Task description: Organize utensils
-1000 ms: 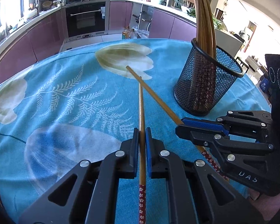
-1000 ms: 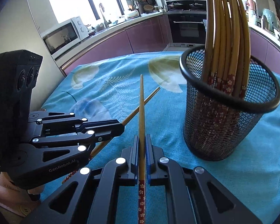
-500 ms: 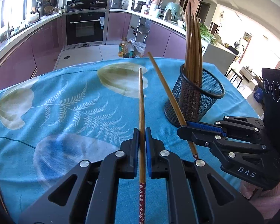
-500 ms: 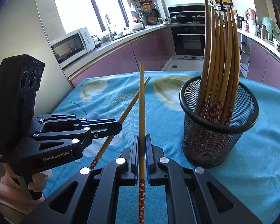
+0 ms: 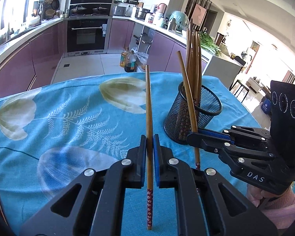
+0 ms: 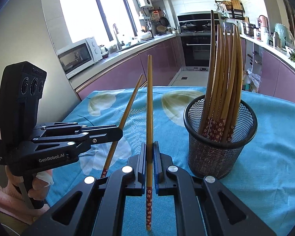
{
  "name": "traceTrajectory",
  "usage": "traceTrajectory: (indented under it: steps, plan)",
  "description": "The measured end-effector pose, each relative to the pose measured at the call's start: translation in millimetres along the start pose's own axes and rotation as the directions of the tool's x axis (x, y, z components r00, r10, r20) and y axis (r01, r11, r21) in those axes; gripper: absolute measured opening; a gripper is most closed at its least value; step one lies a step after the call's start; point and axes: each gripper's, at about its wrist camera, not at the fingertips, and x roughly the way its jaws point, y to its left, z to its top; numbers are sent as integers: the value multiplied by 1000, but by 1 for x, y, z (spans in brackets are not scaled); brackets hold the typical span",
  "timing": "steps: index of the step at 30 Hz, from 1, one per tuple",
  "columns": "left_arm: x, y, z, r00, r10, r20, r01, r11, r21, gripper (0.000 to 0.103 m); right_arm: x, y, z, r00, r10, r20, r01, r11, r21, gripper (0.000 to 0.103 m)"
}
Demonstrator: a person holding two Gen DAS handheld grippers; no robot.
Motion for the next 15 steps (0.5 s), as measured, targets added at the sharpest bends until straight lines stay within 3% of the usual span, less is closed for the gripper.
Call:
traceTrajectory:
  steps: [10,15]
  plan:
    - [-13,-7,2,1000,-22,18,21,1000,18,8,10,1,-6,999,2,-46,-3,1000,-14,6]
    - [-11,-13,0,999,-32,6,31,999,39,8,5,6,-7,999,26,-29,-27,999,-36,6]
